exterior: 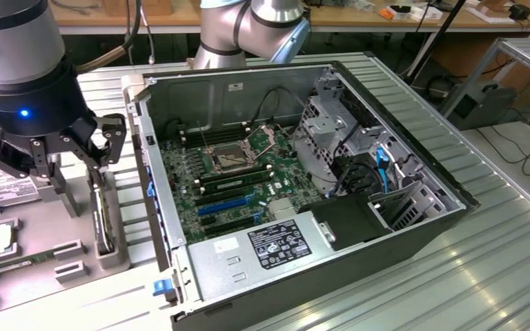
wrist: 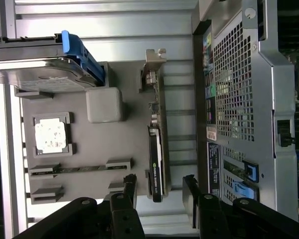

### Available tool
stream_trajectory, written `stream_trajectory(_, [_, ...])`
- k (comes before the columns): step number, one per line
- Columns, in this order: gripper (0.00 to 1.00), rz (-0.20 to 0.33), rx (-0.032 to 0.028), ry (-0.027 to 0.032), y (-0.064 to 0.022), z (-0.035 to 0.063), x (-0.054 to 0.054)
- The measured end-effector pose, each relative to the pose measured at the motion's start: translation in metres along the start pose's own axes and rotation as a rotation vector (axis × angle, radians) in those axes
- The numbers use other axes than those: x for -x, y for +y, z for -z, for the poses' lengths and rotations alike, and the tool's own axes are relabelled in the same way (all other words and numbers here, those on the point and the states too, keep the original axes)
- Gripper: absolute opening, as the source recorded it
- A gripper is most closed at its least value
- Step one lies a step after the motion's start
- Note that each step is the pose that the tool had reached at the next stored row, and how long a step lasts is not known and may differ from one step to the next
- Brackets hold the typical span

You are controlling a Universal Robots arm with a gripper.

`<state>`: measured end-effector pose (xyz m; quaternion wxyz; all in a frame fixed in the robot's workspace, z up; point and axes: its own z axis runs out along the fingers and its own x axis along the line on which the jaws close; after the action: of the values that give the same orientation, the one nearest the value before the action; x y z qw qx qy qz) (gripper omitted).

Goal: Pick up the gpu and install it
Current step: 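Pick up the gpu and move the gpu toward the slot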

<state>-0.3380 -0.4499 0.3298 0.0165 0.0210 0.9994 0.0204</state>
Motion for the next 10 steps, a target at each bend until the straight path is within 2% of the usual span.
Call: stream_trajectory(10, [0.5, 0.0, 0.0, 0.0, -0.0004, -0.0091, -0.0001])
